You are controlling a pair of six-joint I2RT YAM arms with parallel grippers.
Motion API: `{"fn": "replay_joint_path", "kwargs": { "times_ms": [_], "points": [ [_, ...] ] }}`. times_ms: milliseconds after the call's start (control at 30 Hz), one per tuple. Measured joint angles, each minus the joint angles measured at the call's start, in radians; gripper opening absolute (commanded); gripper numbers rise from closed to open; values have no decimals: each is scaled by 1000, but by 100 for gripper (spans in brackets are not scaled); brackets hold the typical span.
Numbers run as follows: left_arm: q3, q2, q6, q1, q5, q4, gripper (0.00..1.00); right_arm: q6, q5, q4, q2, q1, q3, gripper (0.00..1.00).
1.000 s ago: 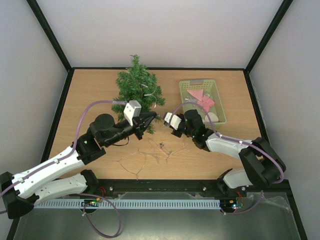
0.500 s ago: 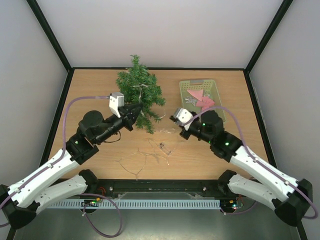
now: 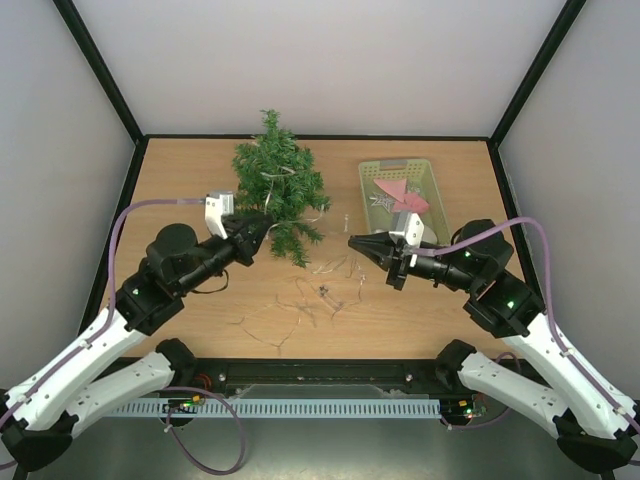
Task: Decorate the small christmas tree
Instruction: Wrap the decoration item around the Christmas tree.
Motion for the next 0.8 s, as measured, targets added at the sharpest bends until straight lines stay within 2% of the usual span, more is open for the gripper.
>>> {"fn": "replay_joint_path", "kwargs": {
  "times_ms": [233,267,400,467,567,800],
  "points": [
    [0,-62,-56,2,33,-51,8,80,-179,27,14,0,50,2],
    [0,-70,-60,2,37,-54,11,87,-189,34,14,0,52,2],
    [0,-90,-64,2,42,-79,33,121,-227,58,17,0,68,2],
    [0,-97,-38,3,40,-96,44,144,-233,80,22,0,69,2],
    [2,-111,25,4,33,-117,52,175,-233,95,47,0,76,2],
    [34,-114,255,4,145,-79,56,254,-236,98,126,0,116,2]
  ]
}}
